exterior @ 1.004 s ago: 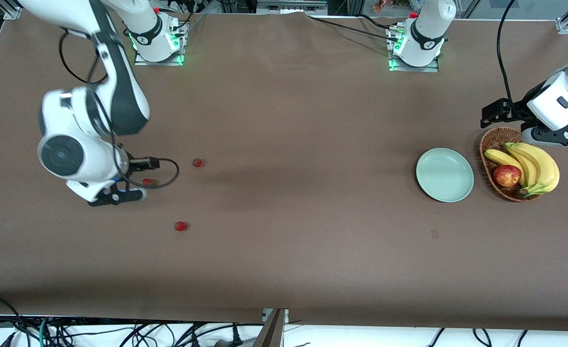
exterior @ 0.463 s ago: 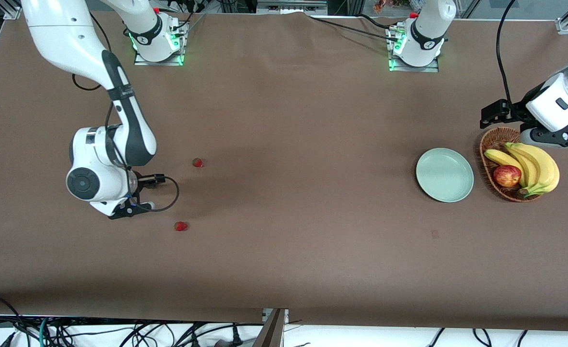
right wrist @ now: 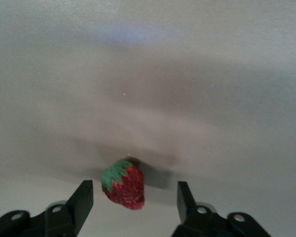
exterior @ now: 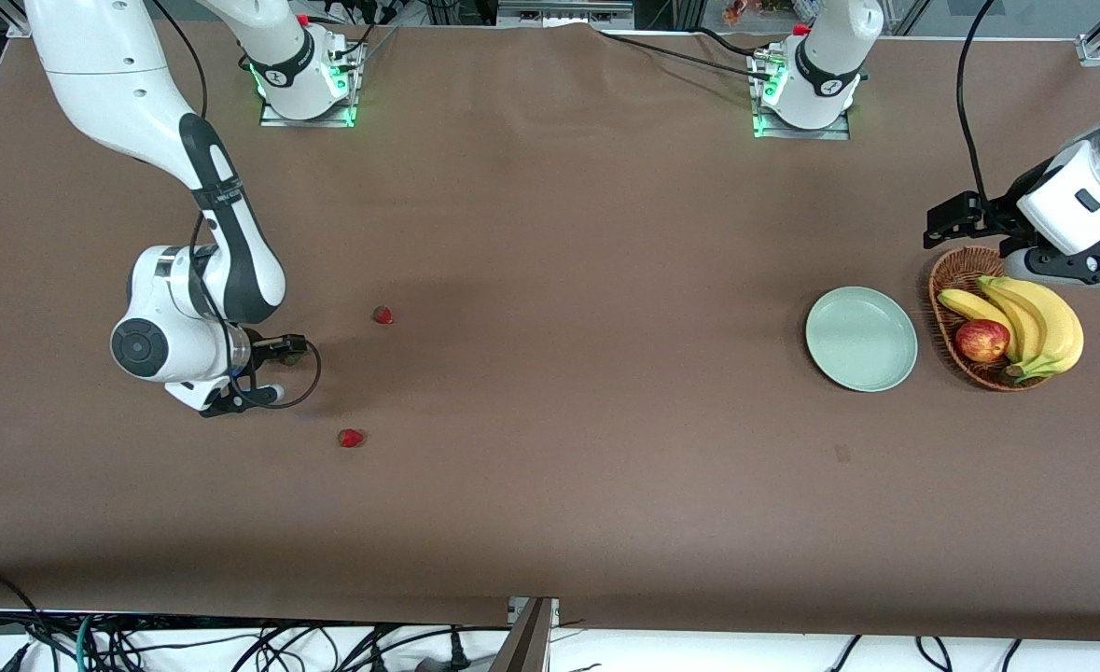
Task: Collect all strawberries into plate
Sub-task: 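Carry the strawberry to mid-table and open the right gripper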
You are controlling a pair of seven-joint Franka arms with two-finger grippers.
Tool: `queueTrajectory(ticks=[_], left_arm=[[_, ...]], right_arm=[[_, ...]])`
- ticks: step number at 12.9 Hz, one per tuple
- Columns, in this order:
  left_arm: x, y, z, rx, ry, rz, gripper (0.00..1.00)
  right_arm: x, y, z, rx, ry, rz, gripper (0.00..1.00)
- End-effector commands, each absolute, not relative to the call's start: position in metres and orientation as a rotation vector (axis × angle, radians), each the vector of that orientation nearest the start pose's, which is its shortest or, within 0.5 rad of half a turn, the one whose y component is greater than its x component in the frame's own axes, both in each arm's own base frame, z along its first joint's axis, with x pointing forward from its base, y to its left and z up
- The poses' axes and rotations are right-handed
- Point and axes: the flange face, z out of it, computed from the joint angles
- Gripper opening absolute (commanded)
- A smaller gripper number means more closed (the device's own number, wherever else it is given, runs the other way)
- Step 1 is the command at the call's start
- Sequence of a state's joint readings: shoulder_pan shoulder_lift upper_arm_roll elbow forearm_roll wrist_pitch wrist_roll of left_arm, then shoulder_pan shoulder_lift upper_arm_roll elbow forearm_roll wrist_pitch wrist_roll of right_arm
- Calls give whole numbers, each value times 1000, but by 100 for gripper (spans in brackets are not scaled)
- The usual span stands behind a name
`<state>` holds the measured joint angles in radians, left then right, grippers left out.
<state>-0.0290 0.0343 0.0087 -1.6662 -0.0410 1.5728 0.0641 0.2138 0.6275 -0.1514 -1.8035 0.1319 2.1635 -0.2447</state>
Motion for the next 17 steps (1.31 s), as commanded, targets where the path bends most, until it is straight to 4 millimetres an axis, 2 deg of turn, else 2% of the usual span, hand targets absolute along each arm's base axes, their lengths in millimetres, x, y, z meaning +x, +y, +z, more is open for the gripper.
queueTrajectory(ticks=[1, 2, 5, 6, 7, 8, 9, 10, 11, 12, 13, 15, 17], left_arm=[[562, -17, 567, -3189, 120, 194, 100], [562, -17, 566, -3189, 120, 199, 100], [561, -22, 566, -3178, 138, 199, 100], [561, -22, 566, -3177, 138, 199, 100], [561, -21, 566, -3177, 138, 199, 100], [561, -20, 566, -3177, 135, 199, 100], [561, -21, 566, -3175, 136, 199, 100], [562, -20, 565, -3175, 135, 201, 100], [561, -21, 566, -3177, 135, 199, 100], [561, -21, 566, -3177, 135, 202, 100], [561, -21, 566, -3177, 135, 199, 100], [562, -17, 566, -3178, 123, 197, 100], [561, -16, 563, -3177, 121, 206, 100]], right_arm=[[619, 56, 179, -3038, -360, 373, 70], [619, 58, 178, -3035, -363, 375, 63], [617, 58, 180, -3030, -364, 391, 21], [616, 58, 183, -3026, -364, 402, 12], [618, 59, 189, -3023, -357, 414, 9], [624, 66, 204, -3023, -345, 397, 9], [631, 88, 220, -3015, -335, 384, 9], [639, 108, 237, -3009, -249, 368, 9], [649, 133, 256, -2999, -203, 322, 10], [655, 173, 270, -2986, -176, 278, 10], [658, 210, 270, -2977, -102, 262, 12], [660, 306, 272, -2943, 98, 228, 18], [644, 400, 268, -2883, 277, 156, 21]])
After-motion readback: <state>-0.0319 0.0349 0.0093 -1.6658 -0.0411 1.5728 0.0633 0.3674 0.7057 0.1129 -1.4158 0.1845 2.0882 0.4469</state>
